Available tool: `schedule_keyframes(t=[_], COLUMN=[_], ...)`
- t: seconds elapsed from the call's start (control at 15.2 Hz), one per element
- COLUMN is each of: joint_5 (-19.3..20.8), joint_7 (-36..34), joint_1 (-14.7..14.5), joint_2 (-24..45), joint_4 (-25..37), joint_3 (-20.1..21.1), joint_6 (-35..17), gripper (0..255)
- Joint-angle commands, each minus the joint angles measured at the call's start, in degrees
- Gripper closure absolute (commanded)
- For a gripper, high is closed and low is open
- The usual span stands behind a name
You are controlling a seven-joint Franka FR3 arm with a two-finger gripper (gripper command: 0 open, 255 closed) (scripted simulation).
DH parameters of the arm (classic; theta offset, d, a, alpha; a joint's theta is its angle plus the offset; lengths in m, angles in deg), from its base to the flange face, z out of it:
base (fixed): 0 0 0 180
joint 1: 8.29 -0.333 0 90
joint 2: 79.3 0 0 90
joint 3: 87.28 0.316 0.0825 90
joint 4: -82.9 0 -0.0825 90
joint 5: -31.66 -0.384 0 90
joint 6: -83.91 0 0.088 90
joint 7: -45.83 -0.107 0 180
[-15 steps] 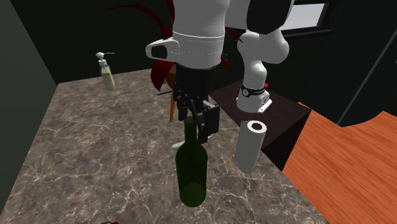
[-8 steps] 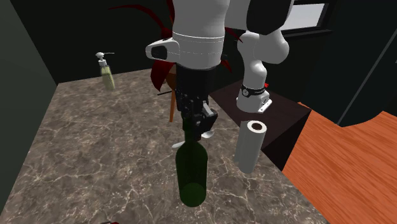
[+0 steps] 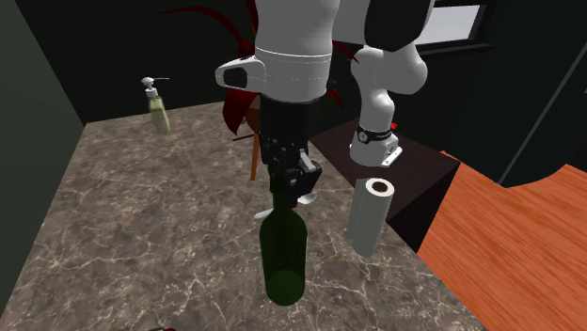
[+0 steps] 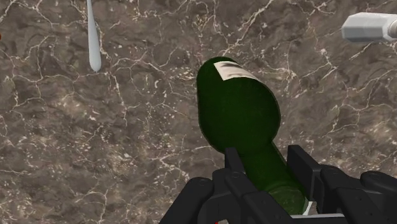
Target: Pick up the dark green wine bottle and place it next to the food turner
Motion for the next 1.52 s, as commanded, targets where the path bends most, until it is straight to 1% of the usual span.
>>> schedule_keyframes(t=[0.0, 0.99, 1.25, 1.45], joint_5=[-0.13, -1.18, -4.40, -6.30], joint_7=[0.12, 1.17, 7.24, 11.86], joint_1=[0.01, -0.04, 3.35, 5.34], joint_2=[-0.19, -1.63, -7.94, -12.01], joint_4=[0.51, 10.12, 2.82, -1.74], joint_3=[0.03, 0.27, -1.95, -4.10], joint_6=[0.71, 11.58, 9.76, 8.87], gripper=[255, 255, 255, 255])
